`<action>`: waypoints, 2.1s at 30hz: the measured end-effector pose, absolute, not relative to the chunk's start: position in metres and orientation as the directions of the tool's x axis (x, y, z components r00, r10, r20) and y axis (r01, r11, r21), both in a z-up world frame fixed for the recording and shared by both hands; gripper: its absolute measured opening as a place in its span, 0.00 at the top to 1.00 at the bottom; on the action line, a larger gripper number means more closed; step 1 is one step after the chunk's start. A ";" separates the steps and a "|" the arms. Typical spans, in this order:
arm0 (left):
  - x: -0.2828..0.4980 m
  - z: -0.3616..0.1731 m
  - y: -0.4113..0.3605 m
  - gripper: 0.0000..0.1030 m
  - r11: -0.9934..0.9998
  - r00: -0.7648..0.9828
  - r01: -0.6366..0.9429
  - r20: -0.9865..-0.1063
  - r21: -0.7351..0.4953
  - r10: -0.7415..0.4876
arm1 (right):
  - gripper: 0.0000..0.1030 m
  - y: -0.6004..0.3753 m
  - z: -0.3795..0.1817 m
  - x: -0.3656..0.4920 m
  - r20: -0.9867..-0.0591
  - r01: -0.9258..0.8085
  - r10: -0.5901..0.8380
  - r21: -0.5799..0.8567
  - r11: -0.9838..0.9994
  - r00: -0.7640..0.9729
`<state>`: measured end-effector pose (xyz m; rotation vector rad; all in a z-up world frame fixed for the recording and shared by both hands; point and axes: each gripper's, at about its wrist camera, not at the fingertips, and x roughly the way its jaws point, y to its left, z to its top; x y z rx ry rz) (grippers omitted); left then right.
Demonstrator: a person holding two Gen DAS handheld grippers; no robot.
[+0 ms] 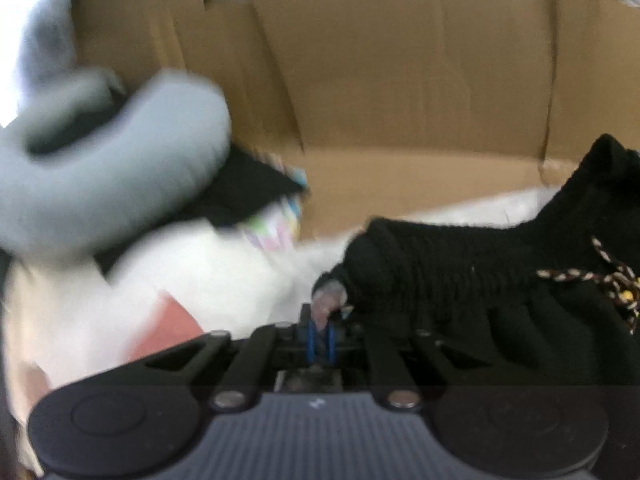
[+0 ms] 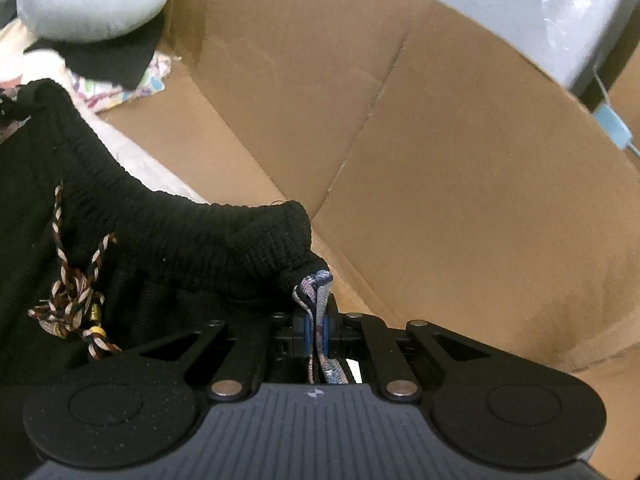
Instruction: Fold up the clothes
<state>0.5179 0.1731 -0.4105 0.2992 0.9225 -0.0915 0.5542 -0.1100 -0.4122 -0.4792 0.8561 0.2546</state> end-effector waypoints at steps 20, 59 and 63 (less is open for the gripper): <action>0.420 -0.349 0.134 0.54 0.972 0.651 0.232 -0.735 -0.046 -0.191 | 0.54 -0.205 -0.328 0.469 -0.796 -0.374 0.189 -0.050 0.926 0.575; 0.244 -0.371 0.025 0.49 0.905 0.331 0.339 -0.868 -0.258 -0.371 | 0.54 -0.339 -0.371 0.222 -0.794 -0.087 0.121 0.086 0.993 0.596; 0.243 -0.378 0.025 0.49 0.908 0.306 0.304 -0.873 -0.289 -0.380 | 0.54 -0.355 -0.379 0.218 -0.808 -0.074 0.106 0.077 0.994 0.580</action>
